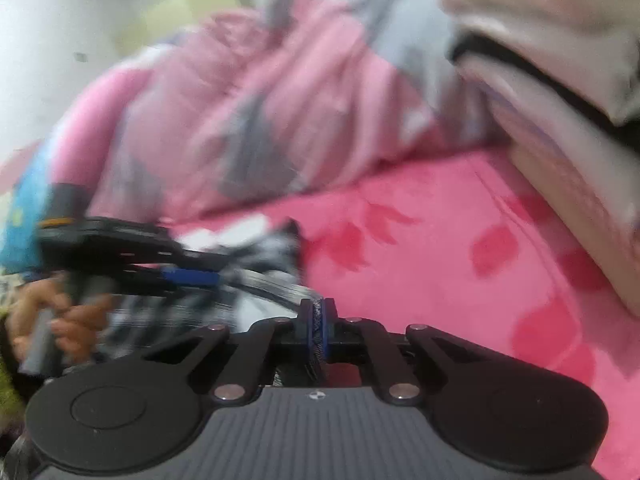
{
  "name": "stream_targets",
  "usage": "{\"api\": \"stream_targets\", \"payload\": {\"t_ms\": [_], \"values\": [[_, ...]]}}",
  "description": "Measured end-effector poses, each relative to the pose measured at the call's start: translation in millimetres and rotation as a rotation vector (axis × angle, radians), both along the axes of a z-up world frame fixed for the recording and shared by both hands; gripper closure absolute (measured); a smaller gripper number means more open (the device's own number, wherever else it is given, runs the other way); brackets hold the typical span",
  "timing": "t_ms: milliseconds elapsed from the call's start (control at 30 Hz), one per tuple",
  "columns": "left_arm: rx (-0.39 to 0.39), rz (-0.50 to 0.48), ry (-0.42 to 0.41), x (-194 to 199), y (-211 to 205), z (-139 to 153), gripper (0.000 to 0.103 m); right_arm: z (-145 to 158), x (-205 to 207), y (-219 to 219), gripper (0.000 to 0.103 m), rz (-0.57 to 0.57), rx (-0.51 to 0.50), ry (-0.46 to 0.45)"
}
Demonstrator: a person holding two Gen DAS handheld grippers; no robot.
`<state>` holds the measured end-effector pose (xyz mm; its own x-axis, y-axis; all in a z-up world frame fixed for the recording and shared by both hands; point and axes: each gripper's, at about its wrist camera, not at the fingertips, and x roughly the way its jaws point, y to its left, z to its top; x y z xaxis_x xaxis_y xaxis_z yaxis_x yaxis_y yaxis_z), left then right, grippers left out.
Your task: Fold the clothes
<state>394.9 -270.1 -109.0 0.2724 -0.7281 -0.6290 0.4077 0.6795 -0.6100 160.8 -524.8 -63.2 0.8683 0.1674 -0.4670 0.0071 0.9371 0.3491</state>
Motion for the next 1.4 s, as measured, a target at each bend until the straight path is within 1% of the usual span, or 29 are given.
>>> {"api": "stream_targets", "payload": {"t_ms": [33, 167, 233, 267, 367, 433, 467, 533, 600, 667, 700, 867, 933, 967, 1000, 1067, 1100, 1133, 1167, 1200, 1233, 1267, 1300, 1400], "values": [[-0.003, 0.002, 0.000, 0.4, 0.2, 0.1, 0.069, 3.7, -4.8, 3.5, 0.099, 0.028, -0.013, -0.037], [-0.021, 0.020, 0.010, 3.3, 2.5, -1.0, 0.070, 14.8, -22.5, 33.9, 0.099, 0.199, -0.201, -0.170], [-0.028, 0.026, 0.013, 4.5, 3.3, -1.6, 0.071, 15.2, -25.1, 46.1, 0.099, 0.264, -0.267, -0.171], [-0.029, 0.027, 0.012, 4.8, 3.1, -1.6, 0.071, 14.9, -26.1, 50.9, 0.099, 0.284, -0.299, -0.156], [-0.026, 0.023, 0.002, 5.3, 2.1, -0.8, 0.071, 13.8, -26.9, 61.0, 0.096, 0.284, -0.384, -0.124], [-0.025, 0.020, -0.004, 5.6, 1.5, -0.4, 0.071, 16.5, -30.8, 61.1, 0.096, 0.246, -0.406, -0.121], [-0.025, 0.020, -0.004, 5.8, 1.6, -0.6, 0.071, 18.8, -36.9, 61.2, 0.094, 0.247, -0.399, -0.144], [-0.027, 0.021, -0.006, 6.3, 1.8, -0.7, 0.071, 23.3, -49.3, 61.3, 0.084, 0.248, -0.383, -0.188], [-0.030, 0.024, -0.006, 6.9, 2.6, -0.5, 0.071, 25.6, -61.8, 62.3, 0.058, 0.260, -0.356, -0.237], [-0.031, 0.029, -0.007, 7.4, 3.8, 0.5, 0.071, 21.9, -70.1, 68.2, 0.056, 0.268, -0.363, -0.254], [-0.030, 0.030, -0.008, 7.6, 4.0, 1.2, 0.071, 19.2, -69.0, 72.5, 0.056, 0.270, -0.392, -0.241], [0.003, 0.025, -0.026, 8.0, -2.1, 3.7, 0.071, 8.8, -60.2, 94.3, 0.056, 0.291, -0.534, -0.197], [0.019, 0.021, -0.033, 8.2, -5.5, 4.5, 0.071, 4.0, -58.2, 101.5, 0.057, 0.290, -0.571, -0.182], [0.028, 0.019, -0.040, 7.9, -7.7, 4.8, 0.071, 1.3, -55.8, 104.3, 0.059, 0.285, -0.593, -0.163], [0.038, 0.015, -0.049, 6.8, -10.3, 4.9, 0.071, -2.2, -55.1, 106.3, 0.062, 0.276, -0.612, -0.146], [0.061, 0.007, -0.078, 3.7, -16.0, 5.6, 0.071, -7.4, -52.5, 108.5, 0.062, 0.261, -0.637, -0.117], [0.074, 0.005, -0.094, 1.9, -18.5, 6.0, 0.071, -8.8, -50.7, 107.9, 0.064, 0.258, -0.634, -0.105], [0.087, 0.004, -0.110, 0.1, -20.9, 6.4, 0.074, -10.3, -48.9, 107.3, 0.067, 0.255, -0.631, -0.093], [0.101, 0.002, -0.127, -1.8, -23.6, 6.7, 0.083, -11.8, -47.1, 106.7, 0.071, 0.251, -0.627, -0.080], [0.117, -0.004, -0.145, -4.1, -26.9, 6.9, 0.087, -13.9, -45.1, 105.5, 0.080, 0.247, -0.622, -0.065], [0.134, -0.013, -0.164, -6.7, -30.4, 7.3, 0.095, -16.0, -43.1, 104.4, 0.085, 0.242, -0.617, -0.049], [0.149, -0.019, -0.182, -9.4, -33.9, 8.0, 0.099, -17.6, -42.3, 103.1, 0.094, 0.228, -0.612, -0.038], [0.160, -0.021, -0.201, -12.4, -37.0, 9.4, 0.101, -17.6, -41.6, 100.4, 0.096, 0.208, -0.602, -0.036], [0.159, -0.026, -0.252, -19.1, -47.1, 21.1, 0.102, -11.0, -43.5, 80.2, 0.098, 0.142, -0.498, -0.066]]}}
